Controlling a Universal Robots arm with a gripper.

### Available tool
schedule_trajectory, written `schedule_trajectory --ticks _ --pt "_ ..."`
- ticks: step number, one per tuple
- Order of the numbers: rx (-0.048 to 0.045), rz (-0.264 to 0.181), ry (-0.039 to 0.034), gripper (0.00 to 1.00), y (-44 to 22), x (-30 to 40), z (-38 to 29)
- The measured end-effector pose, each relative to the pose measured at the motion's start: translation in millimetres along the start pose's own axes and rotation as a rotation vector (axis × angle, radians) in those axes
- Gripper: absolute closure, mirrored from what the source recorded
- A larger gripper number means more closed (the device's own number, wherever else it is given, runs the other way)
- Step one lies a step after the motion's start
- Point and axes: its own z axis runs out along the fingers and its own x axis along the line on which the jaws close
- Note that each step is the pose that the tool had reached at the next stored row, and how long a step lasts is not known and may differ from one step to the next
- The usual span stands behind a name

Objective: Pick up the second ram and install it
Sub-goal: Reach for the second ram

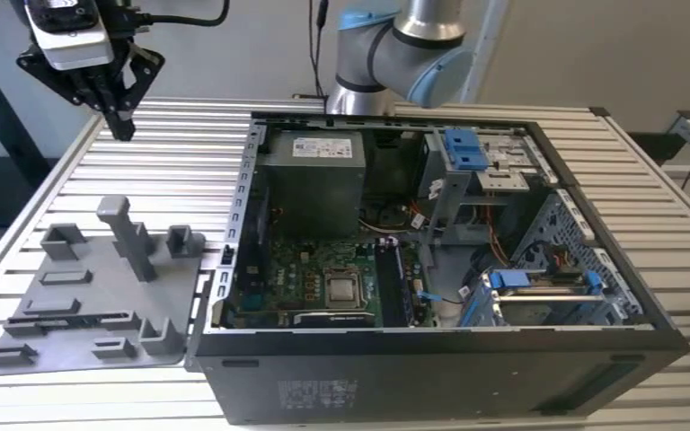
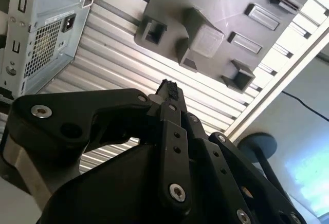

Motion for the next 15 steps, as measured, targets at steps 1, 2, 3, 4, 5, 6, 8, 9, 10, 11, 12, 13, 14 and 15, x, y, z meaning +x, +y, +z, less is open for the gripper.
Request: schedule_trajectory --ticks 1,2,3,4,5,6,8,9,10,11,12,13,14,15 --pt "0.0 0.0 0.0001 0.89 -0.2 2.4 0.1" --pt "0.0 0.0 0.0002 0.89 -0.4 4.8 0.2" --pt "0.0 0.0 0.0003 0.89 -0.5 7.0 0.2" --pt "0.0001 0.0 0.0004 0.89 -0.7 9.2 0.3" --pt "0.0001 0.0 0.0006 0.89 -0.8 11.3 0.4" --pt "0.0001 0.0 0.0007 0.89 -0.9 13.3 0.5" --pt "0.0001 0.0 0.001 0.89 -1.3 17.5 0.7" --pt "0.0001 0.0 0.0012 0.89 -1.4 19.5 0.8" --pt "0.0001 0.0 0.0014 0.89 -1.5 21.4 0.9" --pt "0.0 0.0 0.0015 0.89 -1.7 23.4 1.0" --pt "0.0001 0.0 0.0018 0.89 -1.8 25.6 1.0" --pt "0.0001 0.0 0.002 0.89 -2.0 27.8 1.1" --pt "0.0002 0.0 0.0022 0.89 -2.2 30.1 1.2" --pt "0.0002 0.0 0.0024 0.89 -2.4 32.7 1.3"
